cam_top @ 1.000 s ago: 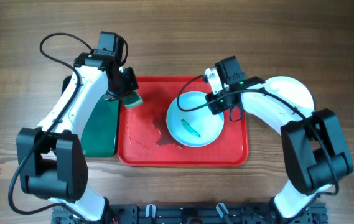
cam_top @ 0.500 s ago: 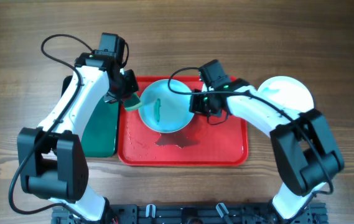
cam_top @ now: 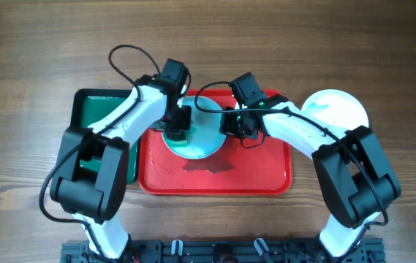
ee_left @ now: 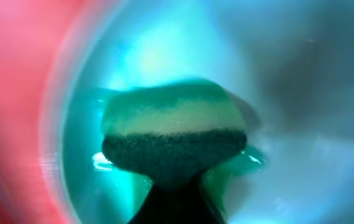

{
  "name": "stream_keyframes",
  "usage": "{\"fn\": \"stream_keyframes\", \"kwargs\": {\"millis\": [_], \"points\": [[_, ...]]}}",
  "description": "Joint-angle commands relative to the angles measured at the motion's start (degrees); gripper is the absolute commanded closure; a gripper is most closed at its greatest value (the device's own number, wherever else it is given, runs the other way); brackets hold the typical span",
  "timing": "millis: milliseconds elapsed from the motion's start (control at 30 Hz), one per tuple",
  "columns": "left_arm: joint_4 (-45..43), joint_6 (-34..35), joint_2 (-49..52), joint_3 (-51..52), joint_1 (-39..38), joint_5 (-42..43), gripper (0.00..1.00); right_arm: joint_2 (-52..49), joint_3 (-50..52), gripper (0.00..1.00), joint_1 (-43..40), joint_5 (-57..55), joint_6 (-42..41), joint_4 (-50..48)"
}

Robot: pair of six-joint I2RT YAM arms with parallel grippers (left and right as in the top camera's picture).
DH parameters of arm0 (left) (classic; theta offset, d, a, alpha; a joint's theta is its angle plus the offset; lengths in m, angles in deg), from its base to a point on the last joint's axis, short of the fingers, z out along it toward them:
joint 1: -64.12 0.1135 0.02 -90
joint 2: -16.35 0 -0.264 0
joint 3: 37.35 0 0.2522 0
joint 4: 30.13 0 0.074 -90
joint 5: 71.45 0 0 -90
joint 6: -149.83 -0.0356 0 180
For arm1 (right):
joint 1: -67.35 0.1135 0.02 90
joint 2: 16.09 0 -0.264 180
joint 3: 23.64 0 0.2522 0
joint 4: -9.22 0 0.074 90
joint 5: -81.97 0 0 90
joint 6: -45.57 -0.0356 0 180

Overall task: Clean dirty plates on tray and stack at the side
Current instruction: 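Move the sponge in the left gripper onto the third plate, then scrub the third plate with the sponge in the left gripper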

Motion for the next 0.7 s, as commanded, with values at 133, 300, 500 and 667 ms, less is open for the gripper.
{"fn": "stream_keyframes", "kwargs": {"millis": [133, 300, 500, 667], "points": [[-6.9, -6.4, 2.4, 1.1, -2.8, 19.4, 0.96, -0.9, 0.5, 0.96, 0.0, -0.2, 0.0, -0.7], [-12.4, 13.9, 2.4, 1.1, 1.1, -11.4, 0.96, -0.9, 0.6, 0.96, 0.0, 0.0, 0.0, -0.8], [1.9, 17.1, 2.4, 1.1, 0.0, -15.0, 0.96, -0.9, 0.6, 0.96, 0.0, 0.0, 0.3, -0.8], [5.6, -9.2, 2.4, 1.1, -0.8, 15.5, 0.96, -0.9, 0.6, 0.96, 0.0, 0.0, 0.2, -0.9]]}}
